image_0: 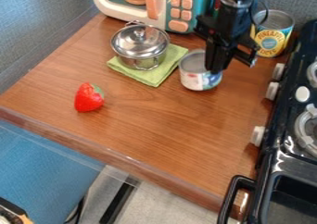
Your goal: Move the can to the right side of a silver pot
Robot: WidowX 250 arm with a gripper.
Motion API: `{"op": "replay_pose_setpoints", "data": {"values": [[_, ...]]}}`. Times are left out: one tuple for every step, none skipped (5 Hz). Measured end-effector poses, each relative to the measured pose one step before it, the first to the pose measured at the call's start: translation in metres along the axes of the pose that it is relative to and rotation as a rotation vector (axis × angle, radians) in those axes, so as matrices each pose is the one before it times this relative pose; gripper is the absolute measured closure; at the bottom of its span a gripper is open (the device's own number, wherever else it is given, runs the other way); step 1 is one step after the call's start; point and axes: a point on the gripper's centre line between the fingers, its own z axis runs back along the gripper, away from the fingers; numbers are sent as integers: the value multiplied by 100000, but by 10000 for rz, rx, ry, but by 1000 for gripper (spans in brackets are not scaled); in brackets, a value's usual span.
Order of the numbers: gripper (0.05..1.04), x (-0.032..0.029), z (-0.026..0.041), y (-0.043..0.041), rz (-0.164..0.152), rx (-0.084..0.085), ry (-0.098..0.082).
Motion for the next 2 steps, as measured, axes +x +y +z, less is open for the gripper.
{"op": "replay_pose_setpoints", "data": {"values": [[1021,101,-325,-63,-398,12,-16],[1021,-21,-591,-771,-792,25,-94]]}}
